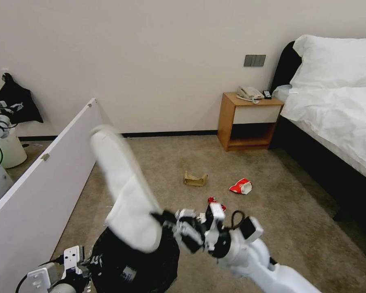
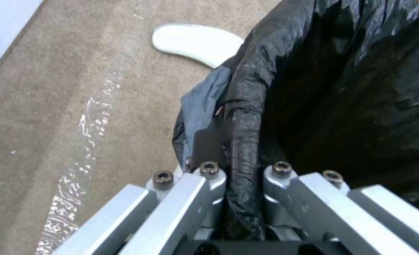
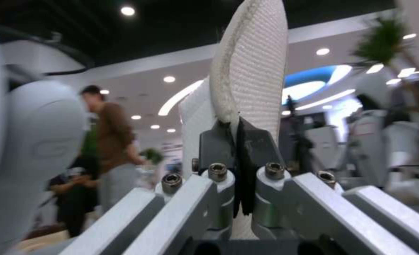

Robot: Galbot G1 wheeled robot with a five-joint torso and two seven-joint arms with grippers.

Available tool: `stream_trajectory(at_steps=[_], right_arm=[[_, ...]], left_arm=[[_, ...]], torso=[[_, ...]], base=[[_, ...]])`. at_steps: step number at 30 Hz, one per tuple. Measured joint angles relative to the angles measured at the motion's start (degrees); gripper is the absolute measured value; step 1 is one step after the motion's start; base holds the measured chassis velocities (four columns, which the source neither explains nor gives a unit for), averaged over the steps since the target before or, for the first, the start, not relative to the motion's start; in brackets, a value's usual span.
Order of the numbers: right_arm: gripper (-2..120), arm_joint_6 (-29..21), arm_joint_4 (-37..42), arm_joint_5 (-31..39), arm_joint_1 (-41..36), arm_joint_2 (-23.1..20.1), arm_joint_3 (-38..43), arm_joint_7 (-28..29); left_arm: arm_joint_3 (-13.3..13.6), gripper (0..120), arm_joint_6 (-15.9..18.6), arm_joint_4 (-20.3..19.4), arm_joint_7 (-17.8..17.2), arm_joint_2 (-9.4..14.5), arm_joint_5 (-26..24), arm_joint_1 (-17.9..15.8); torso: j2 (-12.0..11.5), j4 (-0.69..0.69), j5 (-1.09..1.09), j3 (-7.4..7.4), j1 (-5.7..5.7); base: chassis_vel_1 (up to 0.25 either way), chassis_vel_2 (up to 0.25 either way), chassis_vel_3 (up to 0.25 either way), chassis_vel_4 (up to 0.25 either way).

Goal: Pick up the trash bin, then pick up the garbage from the floor and place it into the trash bin.

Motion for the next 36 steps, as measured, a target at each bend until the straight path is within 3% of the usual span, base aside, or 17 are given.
stream_trajectory(at_steps=[7, 16, 36], right_arm=[[0, -0.4, -2.7, -3.3, 0.3, 0.8, -1.0, -3.1], [0, 0.0, -5.7, -6.5, 0.6, 1.5, -0.6, -3.2], [0, 0.5, -7.1, -7.9, -1.2, 0.5, 4.6, -2.1]], left_arm=[[0.4, 4, 0.5, -0.6, -0.6, -0.3, -0.9, 0.2], [0.0, 4, 1.0, -2.1, -1.7, 0.1, -3.8, 1.4], [0.1, 4, 1.0, -2.5, -1.7, 0.0, -3.6, 2.2]], torso=[[0.0, 0.00, 0.00, 0.00, 0.00], [0.0, 0.00, 0.00, 0.00, 0.00], [0.0, 0.00, 0.00, 0.00, -0.01]], base=[[0.000, 0.000, 0.000, 0.000], [0.000, 0.000, 0.000, 0.000], [0.000, 0.000, 0.000, 0.000]])
